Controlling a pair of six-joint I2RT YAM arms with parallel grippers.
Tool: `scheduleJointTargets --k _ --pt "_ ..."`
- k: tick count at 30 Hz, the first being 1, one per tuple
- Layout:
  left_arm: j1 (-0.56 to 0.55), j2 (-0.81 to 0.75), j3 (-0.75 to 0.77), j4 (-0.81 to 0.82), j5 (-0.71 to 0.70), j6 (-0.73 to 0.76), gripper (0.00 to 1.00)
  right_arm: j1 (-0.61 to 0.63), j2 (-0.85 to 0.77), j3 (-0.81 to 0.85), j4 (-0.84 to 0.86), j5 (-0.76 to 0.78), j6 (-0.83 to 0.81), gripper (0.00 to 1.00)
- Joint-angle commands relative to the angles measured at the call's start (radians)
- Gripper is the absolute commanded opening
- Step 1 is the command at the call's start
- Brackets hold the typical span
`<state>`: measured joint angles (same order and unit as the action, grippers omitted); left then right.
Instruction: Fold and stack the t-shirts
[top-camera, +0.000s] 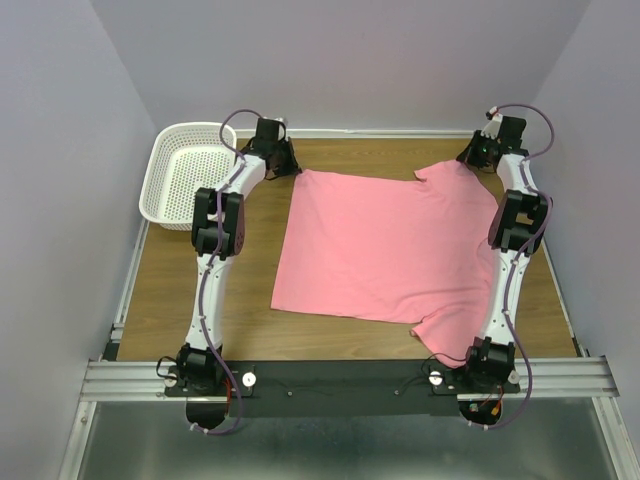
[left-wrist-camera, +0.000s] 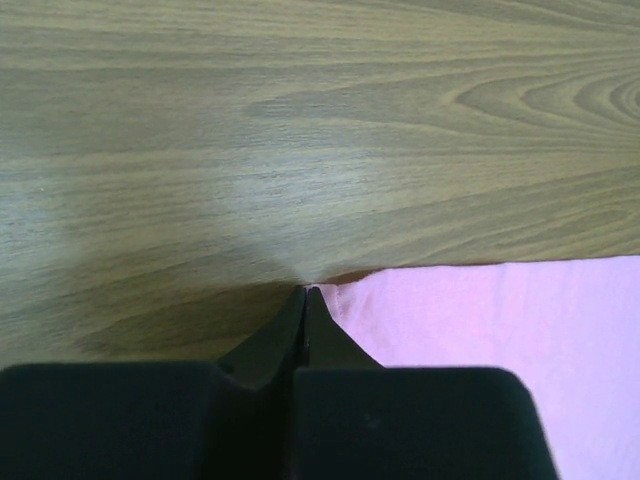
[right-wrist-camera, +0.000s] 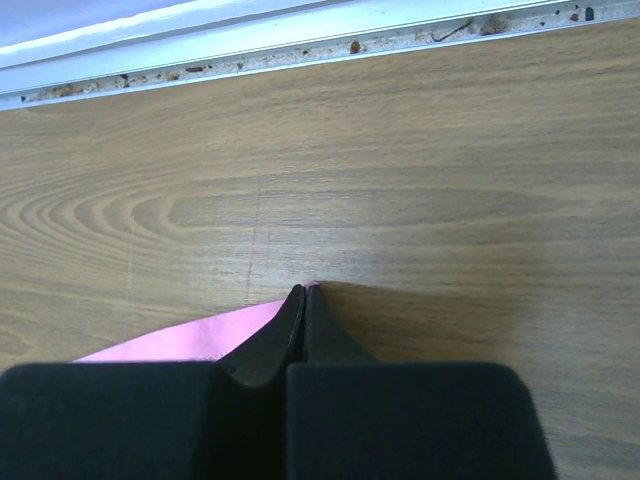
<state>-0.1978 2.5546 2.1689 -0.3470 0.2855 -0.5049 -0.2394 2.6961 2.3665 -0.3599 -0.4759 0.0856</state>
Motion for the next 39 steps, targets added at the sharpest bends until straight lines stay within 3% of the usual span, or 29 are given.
scheduleJointTargets --k 1,9,12,20,23,26,31,39 --pt "-0.002 0.015 0.012 -0.020 0.041 0.011 0.00 0.003 -0.025 -0.029 -0.057 -0.017 -0.010 0.01" --pt "0.000 -0.238 -0.173 0.201 0.017 0.049 0.00 0.003 -0.082 -0.071 -0.053 -0.110 0.019 0.01" --pt "0.000 -0.370 -0.327 0.279 0.010 0.058 0.00 0.003 -0.174 -0.174 -0.036 -0.159 0.017 0.01" --pt "0.000 -0.736 -0.722 0.483 0.083 0.104 0.00 0.009 -0.689 -0.798 0.094 -0.211 -0.076 0.01" --pt "0.000 -0.839 -0.843 0.528 0.087 0.127 0.00 0.009 -0.861 -0.933 0.099 -0.198 -0.156 0.00" --pt "0.000 -1.011 -0.923 0.554 0.096 0.144 0.00 0.009 -1.147 -1.033 0.095 -0.176 -0.208 0.01" --pt "-0.002 -1.255 -1.001 0.583 0.078 0.158 0.00 0.009 -1.410 -0.971 0.020 -0.133 -0.236 0.00" --pt "-0.002 -1.667 -0.942 0.605 0.038 0.131 0.00 0.009 -1.501 -0.457 -0.155 -0.128 -0.161 0.00"
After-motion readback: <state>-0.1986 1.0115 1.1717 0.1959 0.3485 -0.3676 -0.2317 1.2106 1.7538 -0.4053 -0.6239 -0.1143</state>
